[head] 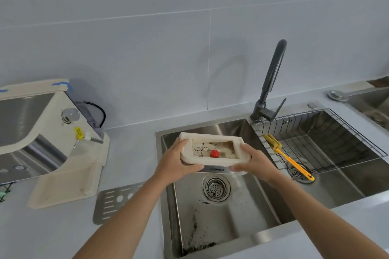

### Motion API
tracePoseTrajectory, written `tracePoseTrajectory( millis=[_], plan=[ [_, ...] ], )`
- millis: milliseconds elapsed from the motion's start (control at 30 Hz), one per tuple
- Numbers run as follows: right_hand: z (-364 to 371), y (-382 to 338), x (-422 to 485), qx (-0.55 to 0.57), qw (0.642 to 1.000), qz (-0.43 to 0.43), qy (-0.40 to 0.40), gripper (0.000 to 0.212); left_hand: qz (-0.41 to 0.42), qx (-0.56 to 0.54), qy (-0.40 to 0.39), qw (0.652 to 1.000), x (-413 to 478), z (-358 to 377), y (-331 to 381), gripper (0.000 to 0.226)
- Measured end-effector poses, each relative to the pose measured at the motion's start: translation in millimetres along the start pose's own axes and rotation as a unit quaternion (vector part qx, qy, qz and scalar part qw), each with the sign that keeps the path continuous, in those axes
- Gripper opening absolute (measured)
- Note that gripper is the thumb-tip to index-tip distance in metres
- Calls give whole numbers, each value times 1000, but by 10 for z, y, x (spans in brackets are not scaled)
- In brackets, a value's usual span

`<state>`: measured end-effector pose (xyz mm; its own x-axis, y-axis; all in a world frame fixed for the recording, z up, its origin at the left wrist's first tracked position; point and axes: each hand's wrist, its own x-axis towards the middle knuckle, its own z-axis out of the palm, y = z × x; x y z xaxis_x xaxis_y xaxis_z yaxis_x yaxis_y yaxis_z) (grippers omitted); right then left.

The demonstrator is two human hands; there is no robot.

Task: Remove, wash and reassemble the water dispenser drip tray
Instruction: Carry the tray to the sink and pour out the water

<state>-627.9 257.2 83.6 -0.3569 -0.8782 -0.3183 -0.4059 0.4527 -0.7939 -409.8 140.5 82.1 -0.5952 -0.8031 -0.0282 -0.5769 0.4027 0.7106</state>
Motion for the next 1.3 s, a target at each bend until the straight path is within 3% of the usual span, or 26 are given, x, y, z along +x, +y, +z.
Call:
tracePoseTrajectory(
  millis=[400,533,600,833,1000,1200,1300],
  plan=[
    [79,-47,177,95,995,28,-34,84,-24,-48,29,998,280,-123,-23,78],
    [67,-46,222,119,991,25,-48,49,-45,-55,13,997,444,-142,19,75],
    [61,-45,251,123,991,29,-50,42,-62,-59,6,996,516,-134,35,75],
    [92,8,382,133,985,107,-36,44,-125,-53,-12,991,685,-39,47,59],
    [124,69,441,133,980,150,-10,47,-185,-26,-28,982,713,33,79,86],
    [179,102,496,91,976,195,39,63,-277,-55,-20,959,733,137,36,83],
    [204,115,519,76,972,217,49,68,-303,-73,-13,950,716,190,16,93]
  ],
)
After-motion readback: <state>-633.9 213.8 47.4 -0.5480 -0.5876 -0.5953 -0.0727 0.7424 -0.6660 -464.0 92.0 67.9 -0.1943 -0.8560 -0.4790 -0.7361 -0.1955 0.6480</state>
